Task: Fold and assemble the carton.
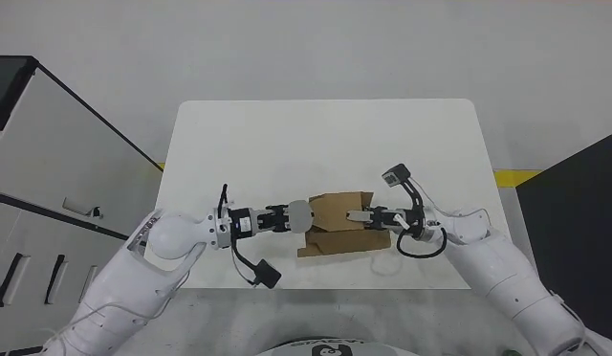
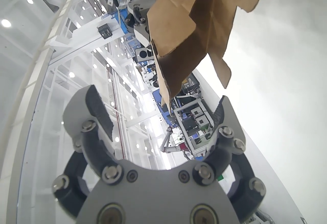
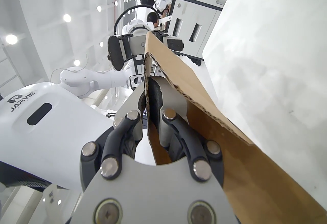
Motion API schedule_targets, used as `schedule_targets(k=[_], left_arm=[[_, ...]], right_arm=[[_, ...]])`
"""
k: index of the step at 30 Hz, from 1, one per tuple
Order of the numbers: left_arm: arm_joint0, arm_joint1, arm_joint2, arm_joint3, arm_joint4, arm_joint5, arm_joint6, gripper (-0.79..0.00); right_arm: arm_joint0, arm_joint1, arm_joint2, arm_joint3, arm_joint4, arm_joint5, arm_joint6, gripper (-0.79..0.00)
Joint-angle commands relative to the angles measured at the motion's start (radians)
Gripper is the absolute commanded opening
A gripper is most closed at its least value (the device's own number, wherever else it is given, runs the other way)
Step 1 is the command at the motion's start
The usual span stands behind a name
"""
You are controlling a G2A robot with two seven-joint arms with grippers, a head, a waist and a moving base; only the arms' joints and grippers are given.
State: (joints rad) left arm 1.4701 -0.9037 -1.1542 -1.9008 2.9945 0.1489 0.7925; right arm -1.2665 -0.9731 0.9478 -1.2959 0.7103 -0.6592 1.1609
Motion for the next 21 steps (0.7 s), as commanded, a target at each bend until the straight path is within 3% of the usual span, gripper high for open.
schedule_targets(k=[1,11,21], left_arm=[[0.007,0.001,-0.011,0.001,-0.009,0.004,-0.008,0.000],[0.053,0.010,-0.083,-0.001,-0.023,0.033,-0.073,0.000],[0.058,0.009,-0.080,-0.001,-0.027,0.029,-0.079,0.000]], right_arm=[[-0.006,0.001,0.008,0.002,0.021,-0.003,-0.003,-0.785],[-0.055,0.017,0.089,-0.002,0.149,0.006,0.006,-0.785],[-0.062,0.020,0.116,-0.023,0.147,0.000,-0.020,-0.785]])
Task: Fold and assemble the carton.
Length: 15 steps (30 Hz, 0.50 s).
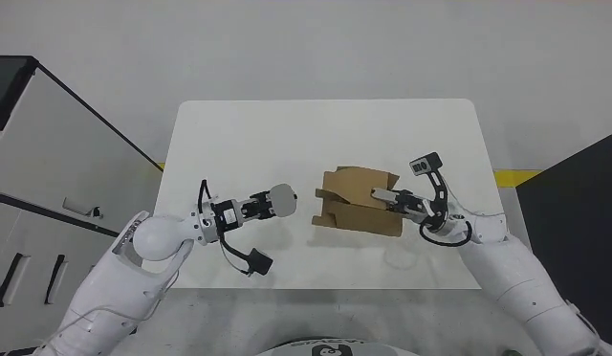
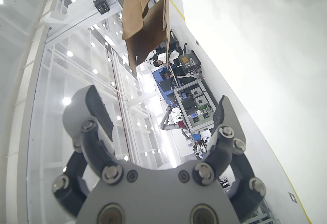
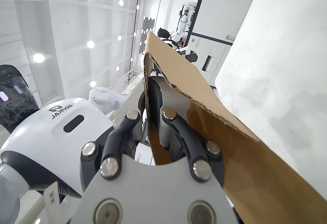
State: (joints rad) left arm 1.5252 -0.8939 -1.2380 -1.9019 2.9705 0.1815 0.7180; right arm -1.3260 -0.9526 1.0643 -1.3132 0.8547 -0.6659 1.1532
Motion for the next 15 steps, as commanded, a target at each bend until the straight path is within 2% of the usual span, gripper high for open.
schedule_targets(k=[1,7,15], left_arm=[[0.003,-0.001,0.007,-0.003,0.000,-0.003,-0.009,0.000],[-0.009,-0.007,0.017,-0.001,0.020,-0.011,-0.073,0.000],[-0.022,-0.010,0.027,-0.008,0.031,-0.016,-0.078,0.000]], right_arm=[[-0.007,-0.003,-0.001,-0.018,0.011,0.016,-0.021,-0.785],[-0.029,-0.006,0.021,-0.025,0.105,0.043,0.044,-0.785],[-0.040,-0.009,0.064,-0.036,0.145,0.056,0.057,-0.785]])
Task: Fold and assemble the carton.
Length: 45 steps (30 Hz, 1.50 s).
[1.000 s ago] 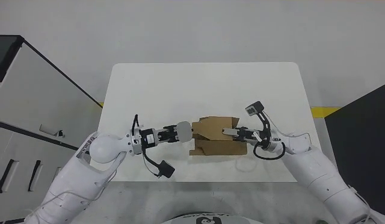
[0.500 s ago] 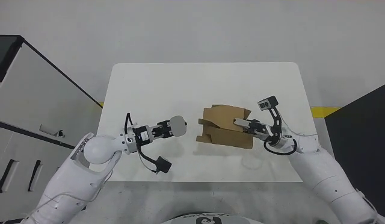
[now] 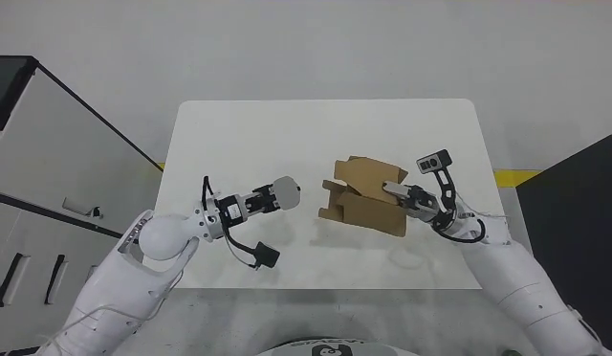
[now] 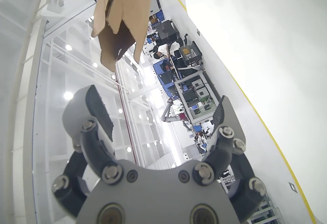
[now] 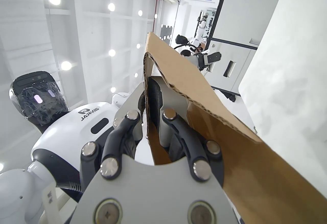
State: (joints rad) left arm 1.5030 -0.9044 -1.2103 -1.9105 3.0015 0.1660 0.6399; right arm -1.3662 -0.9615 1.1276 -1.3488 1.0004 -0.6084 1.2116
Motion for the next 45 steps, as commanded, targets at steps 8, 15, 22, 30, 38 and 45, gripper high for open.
schedule_targets(k=[8,15,22,30,38,45], left_arm=[[-0.011,0.003,0.003,-0.011,0.063,-0.081,0.020,-0.089],[-0.022,0.005,-0.004,-0.035,0.070,-0.139,0.035,0.000],[-0.025,0.006,0.005,-0.037,0.070,-0.147,0.040,0.000],[-0.036,0.009,0.032,-0.043,0.070,-0.171,0.067,-0.326],[-0.069,0.015,0.076,-0.033,0.070,-0.197,0.061,-0.453],[-0.083,0.019,0.097,-0.028,0.070,-0.201,0.057,-0.443]], right_arm=[[-0.006,-0.002,0.010,-0.021,-0.060,-0.015,-0.059,-0.785],[-0.023,-0.006,0.028,-0.044,-0.113,-0.064,-0.107,-0.785],[-0.029,-0.007,0.035,-0.061,-0.152,-0.059,-0.156,-0.785],[-0.033,-0.016,0.042,-0.072,-0.221,-0.071,-0.215,-0.785],[-0.021,-0.026,0.030,-0.066,-0.247,-0.066,-0.218,-0.785],[-0.016,-0.033,0.028,-0.055,-0.258,-0.066,-0.213,-0.785]])
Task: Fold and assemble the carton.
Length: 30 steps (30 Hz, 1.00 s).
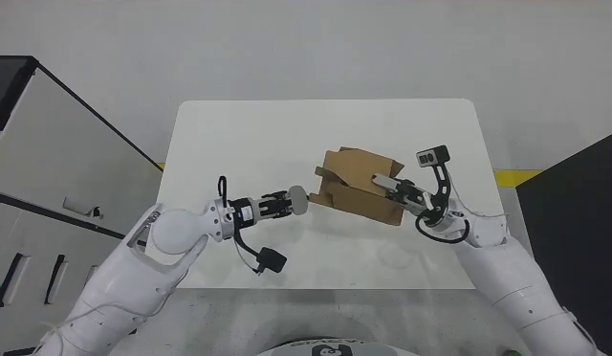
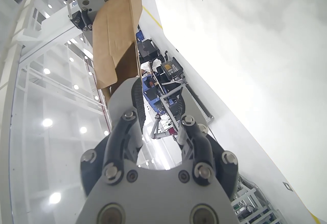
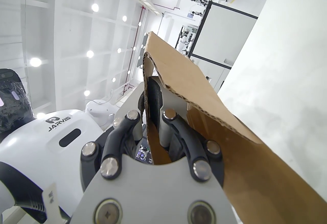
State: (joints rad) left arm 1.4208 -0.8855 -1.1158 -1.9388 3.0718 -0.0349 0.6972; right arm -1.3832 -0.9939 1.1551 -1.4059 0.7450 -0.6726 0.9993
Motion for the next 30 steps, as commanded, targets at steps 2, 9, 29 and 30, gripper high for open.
schedule_targets(k=[2,9,29,30], left_arm=[[-0.003,0.001,0.005,0.001,0.000,0.000,-0.001,-0.428],[-0.005,0.001,0.006,-0.003,-0.011,0.012,-0.002,-0.416],[-0.024,-0.006,0.023,0.019,-0.027,0.036,0.007,-0.785],[-0.024,-0.006,0.021,0.020,-0.028,0.038,0.007,-0.785]], right_arm=[[0.002,-0.003,0.000,0.006,-0.006,-0.002,-0.002,-0.785],[0.007,-0.011,-0.005,0.018,-0.017,-0.001,-0.007,-0.785],[0.025,-0.035,-0.035,0.028,0.066,0.017,0.080,-0.785],[0.026,-0.035,-0.035,0.031,0.078,0.023,0.097,-0.785]])
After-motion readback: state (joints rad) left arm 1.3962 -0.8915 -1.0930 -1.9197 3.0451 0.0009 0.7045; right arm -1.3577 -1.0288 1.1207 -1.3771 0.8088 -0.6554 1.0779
